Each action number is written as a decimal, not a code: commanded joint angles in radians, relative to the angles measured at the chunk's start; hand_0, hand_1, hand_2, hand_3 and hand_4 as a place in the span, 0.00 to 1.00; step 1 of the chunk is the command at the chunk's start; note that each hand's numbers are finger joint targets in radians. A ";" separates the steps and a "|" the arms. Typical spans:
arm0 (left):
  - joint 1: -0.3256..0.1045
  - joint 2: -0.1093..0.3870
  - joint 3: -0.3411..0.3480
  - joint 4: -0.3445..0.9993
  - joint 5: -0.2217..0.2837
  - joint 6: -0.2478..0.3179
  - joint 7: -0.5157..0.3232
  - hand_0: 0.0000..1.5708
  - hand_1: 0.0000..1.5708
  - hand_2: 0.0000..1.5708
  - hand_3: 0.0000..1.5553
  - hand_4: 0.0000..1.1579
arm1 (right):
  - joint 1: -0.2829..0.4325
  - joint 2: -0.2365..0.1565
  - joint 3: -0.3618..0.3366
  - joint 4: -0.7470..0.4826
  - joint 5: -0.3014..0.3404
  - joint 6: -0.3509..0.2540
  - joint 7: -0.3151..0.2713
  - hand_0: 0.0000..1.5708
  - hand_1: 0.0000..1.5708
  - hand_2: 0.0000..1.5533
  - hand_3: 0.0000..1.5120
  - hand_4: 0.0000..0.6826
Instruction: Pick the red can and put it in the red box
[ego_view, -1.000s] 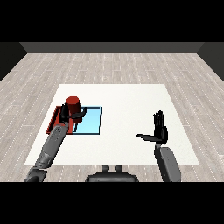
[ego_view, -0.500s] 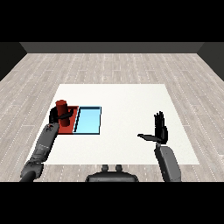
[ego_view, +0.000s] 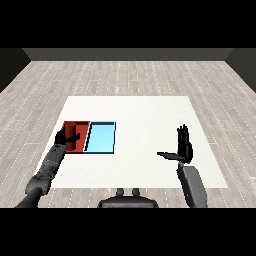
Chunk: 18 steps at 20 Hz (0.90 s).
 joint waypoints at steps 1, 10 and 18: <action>-0.034 -0.035 0.014 0.133 -0.015 0.052 0.027 0.54 0.54 0.51 0.00 0.61 | -0.016 -0.008 -0.005 -0.033 0.008 -0.007 0.006 0.00 0.00 0.00 0.00 0.00; -0.096 0.032 -0.081 0.236 -0.121 -0.127 0.093 0.00 0.00 0.00 0.00 0.28 | 0.021 -0.019 -0.013 -0.031 -0.009 0.051 -0.039 0.00 0.00 0.00 0.00 0.00; -0.105 0.035 -0.025 0.230 -0.072 -0.108 0.140 0.00 0.00 0.00 0.00 0.00 | 0.086 0.028 0.010 -0.071 0.000 0.051 -0.086 0.00 0.00 0.00 0.00 0.00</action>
